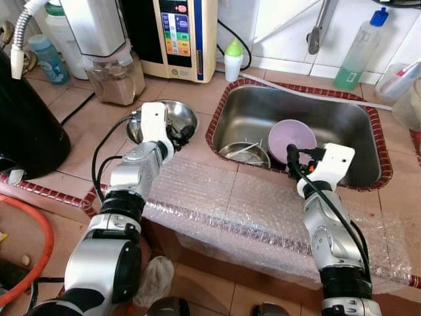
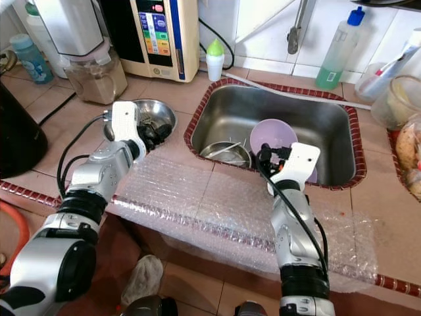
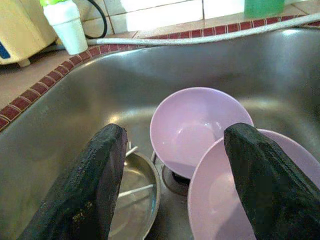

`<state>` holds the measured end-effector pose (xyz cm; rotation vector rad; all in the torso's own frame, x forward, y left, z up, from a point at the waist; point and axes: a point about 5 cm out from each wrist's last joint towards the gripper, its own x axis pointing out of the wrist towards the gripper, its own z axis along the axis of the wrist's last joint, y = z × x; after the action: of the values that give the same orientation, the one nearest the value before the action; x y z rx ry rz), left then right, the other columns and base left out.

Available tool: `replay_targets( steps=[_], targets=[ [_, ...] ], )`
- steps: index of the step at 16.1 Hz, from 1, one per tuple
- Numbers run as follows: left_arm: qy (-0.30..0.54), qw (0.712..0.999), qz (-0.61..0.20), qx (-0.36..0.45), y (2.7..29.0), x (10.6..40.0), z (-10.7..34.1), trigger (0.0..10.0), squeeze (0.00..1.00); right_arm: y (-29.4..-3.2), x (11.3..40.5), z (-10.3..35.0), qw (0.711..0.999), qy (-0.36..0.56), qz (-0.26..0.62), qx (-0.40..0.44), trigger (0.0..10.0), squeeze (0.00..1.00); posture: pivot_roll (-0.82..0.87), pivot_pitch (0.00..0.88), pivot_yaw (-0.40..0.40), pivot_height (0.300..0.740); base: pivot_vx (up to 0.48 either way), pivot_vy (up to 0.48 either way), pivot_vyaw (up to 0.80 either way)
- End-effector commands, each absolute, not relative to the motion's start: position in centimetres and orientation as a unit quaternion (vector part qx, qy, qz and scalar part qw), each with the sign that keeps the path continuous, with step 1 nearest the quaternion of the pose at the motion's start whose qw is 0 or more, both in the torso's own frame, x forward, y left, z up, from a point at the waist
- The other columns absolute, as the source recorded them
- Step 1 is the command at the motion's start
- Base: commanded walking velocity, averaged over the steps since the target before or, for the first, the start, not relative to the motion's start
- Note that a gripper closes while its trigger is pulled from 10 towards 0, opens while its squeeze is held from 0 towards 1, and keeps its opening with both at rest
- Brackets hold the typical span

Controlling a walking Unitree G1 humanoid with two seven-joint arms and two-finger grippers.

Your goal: Kitchen organization

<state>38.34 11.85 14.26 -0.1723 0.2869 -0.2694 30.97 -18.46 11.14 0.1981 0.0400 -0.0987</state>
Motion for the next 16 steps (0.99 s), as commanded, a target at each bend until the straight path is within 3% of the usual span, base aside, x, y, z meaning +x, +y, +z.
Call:
replay_targets(
  steps=[1,16],
  targets=[
    [0.154,0.976,-0.124,-0.094,12.4,38.5,14.2,0.0,0.0,-18.4,30.9,11.8,0.994,0.012,-0.048,0.097,10.0,0.0,-0.13,0.044,0.086,0.74,0.0,0.0,0.0],
    [0.154,0.976,-0.093,-0.12,14.0,38.3,13.9,0.0,0.0,-18.1,31.4,11.9,0.995,0.016,-0.035,0.091,10.0,0.0,-0.12,0.034,0.07,0.74,0.0,0.0,0.0]
  ],
)
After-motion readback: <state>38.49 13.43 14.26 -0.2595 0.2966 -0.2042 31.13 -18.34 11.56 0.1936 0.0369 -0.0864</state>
